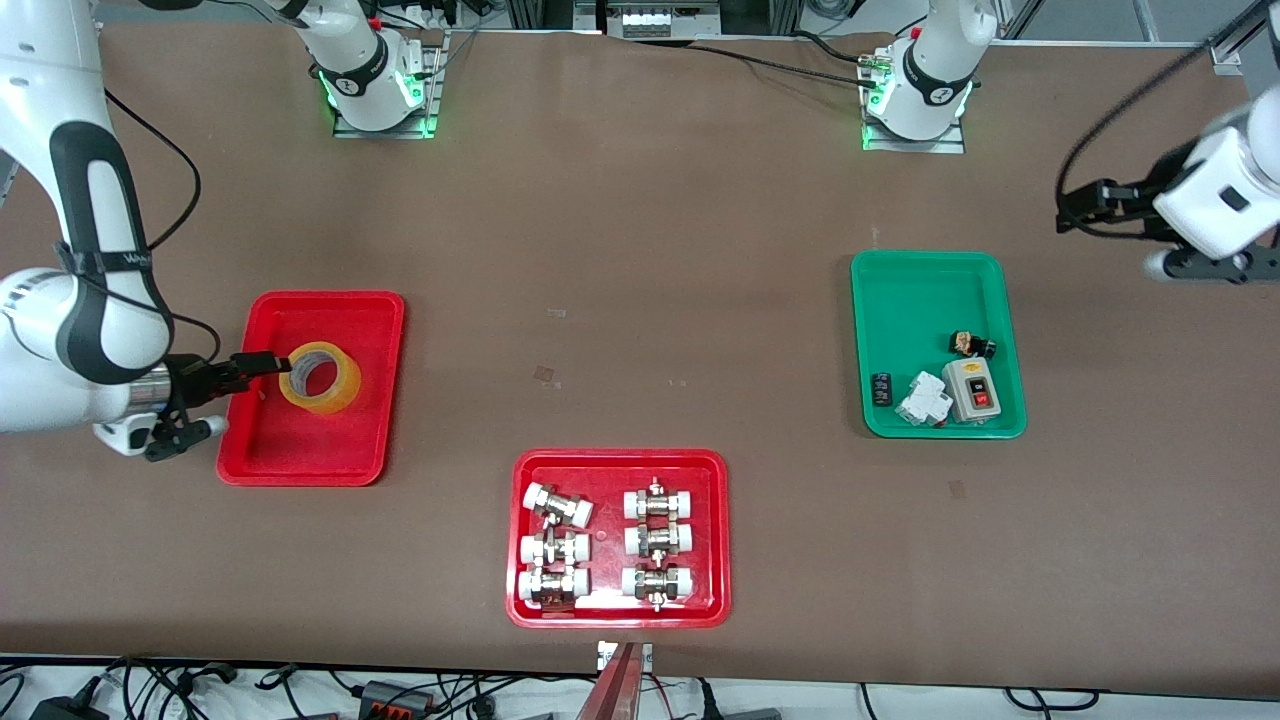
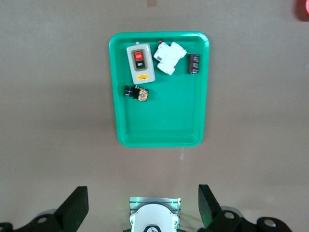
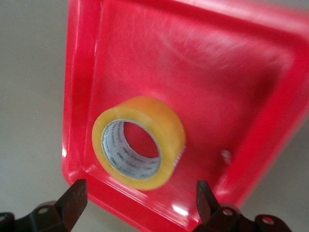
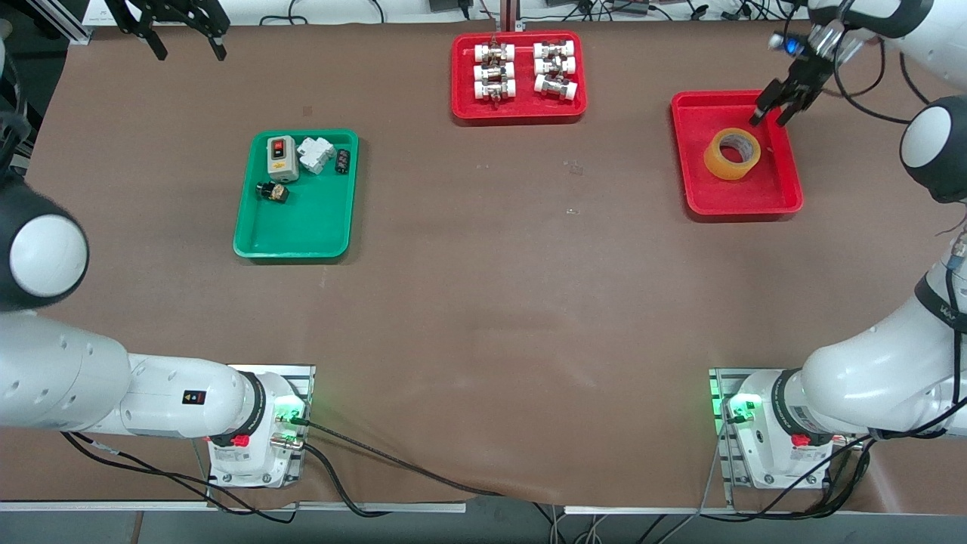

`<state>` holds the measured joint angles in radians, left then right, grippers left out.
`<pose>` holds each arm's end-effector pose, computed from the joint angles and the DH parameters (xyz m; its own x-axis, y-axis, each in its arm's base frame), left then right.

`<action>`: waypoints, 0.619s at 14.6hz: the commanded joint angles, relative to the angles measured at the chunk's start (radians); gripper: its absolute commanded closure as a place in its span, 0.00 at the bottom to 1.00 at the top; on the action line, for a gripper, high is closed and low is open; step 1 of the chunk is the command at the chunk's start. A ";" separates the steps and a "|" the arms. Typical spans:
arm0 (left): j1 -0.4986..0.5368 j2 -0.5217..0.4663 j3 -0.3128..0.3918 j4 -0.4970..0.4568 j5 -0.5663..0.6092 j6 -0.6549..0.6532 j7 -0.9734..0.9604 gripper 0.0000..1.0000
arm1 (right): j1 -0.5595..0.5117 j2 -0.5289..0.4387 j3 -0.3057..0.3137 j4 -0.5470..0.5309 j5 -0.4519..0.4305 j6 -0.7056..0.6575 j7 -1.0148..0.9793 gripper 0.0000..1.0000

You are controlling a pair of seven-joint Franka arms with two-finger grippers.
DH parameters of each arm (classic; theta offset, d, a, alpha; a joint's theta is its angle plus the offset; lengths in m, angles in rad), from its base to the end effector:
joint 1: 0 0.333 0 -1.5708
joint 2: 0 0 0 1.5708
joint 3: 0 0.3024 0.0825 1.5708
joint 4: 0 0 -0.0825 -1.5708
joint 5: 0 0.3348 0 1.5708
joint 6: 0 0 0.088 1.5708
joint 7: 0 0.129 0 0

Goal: Left arm passes tape to right arm into tray

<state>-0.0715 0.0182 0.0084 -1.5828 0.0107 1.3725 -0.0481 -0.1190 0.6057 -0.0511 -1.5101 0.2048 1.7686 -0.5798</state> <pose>0.4808 -0.0289 0.5606 0.9741 -0.0112 -0.2257 -0.0166 -0.9996 -0.0217 0.6046 -0.0772 0.2821 0.9116 0.3556 -0.2063 0.2842 -0.9076 -0.3090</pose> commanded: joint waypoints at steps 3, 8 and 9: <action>0.001 -0.142 -0.008 -0.181 0.003 0.077 0.002 0.00 | 0.105 -0.110 0.000 0.056 -0.178 -0.050 0.382 0.00; 0.010 -0.127 0.010 -0.136 0.000 0.076 -0.022 0.00 | 0.177 -0.233 0.000 0.070 -0.199 -0.115 0.575 0.00; 0.025 -0.109 0.008 -0.099 0.000 0.069 -0.041 0.00 | 0.174 -0.245 -0.003 0.103 -0.197 -0.115 0.575 0.00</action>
<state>-0.0677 -0.1127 0.0120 -1.7419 0.0109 1.4450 -0.0643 0.0699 0.4056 -0.0445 -1.4363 0.0166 1.6740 -0.0160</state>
